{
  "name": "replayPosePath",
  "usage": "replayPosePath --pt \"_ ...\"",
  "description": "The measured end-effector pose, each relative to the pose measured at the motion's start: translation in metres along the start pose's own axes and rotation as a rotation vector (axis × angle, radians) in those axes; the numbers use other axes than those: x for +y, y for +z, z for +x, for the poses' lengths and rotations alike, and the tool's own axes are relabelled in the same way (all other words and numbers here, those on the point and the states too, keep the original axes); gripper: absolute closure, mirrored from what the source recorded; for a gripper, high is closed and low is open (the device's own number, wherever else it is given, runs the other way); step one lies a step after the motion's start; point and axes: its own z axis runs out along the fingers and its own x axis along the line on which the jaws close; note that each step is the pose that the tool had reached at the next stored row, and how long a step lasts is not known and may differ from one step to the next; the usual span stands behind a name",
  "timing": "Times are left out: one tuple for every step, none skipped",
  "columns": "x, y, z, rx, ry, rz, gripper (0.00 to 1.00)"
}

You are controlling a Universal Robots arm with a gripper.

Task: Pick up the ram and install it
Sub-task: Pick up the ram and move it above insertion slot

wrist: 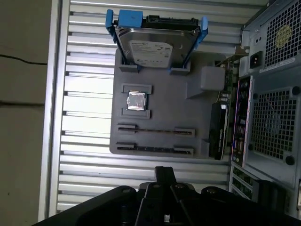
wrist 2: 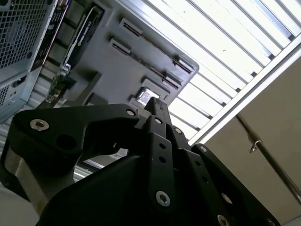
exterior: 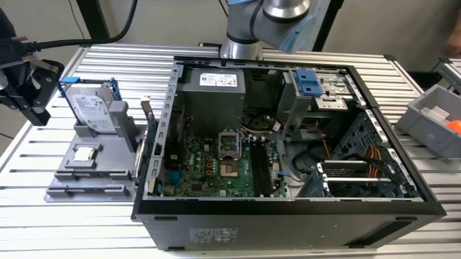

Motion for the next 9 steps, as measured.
replayPosePath --pt "0.0 0.0 0.0 0.0003 -0.005 -0.0001 1.0" --pt "0.0 0.0 0.0 0.0004 -0.009 -0.0001 1.0" --pt "0.0 0.0 0.0 0.0007 -0.014 -0.0002 1.0" --pt "0.0 0.0 0.0 0.0009 -0.018 -0.0002 1.0" --pt "0.0 0.0 0.0 0.0011 -0.023 -0.0003 1.0" --pt "0.0 0.0 0.0 0.0013 -0.028 -0.0003 1.0" --pt "0.0 0.0001 0.0 0.0015 -0.032 -0.0005 1.0" --pt "0.0 0.0001 0.0 0.0017 -0.038 -0.0005 1.0" --pt "0.0 0.0001 0.0 0.002 -0.044 -0.0006 1.0"
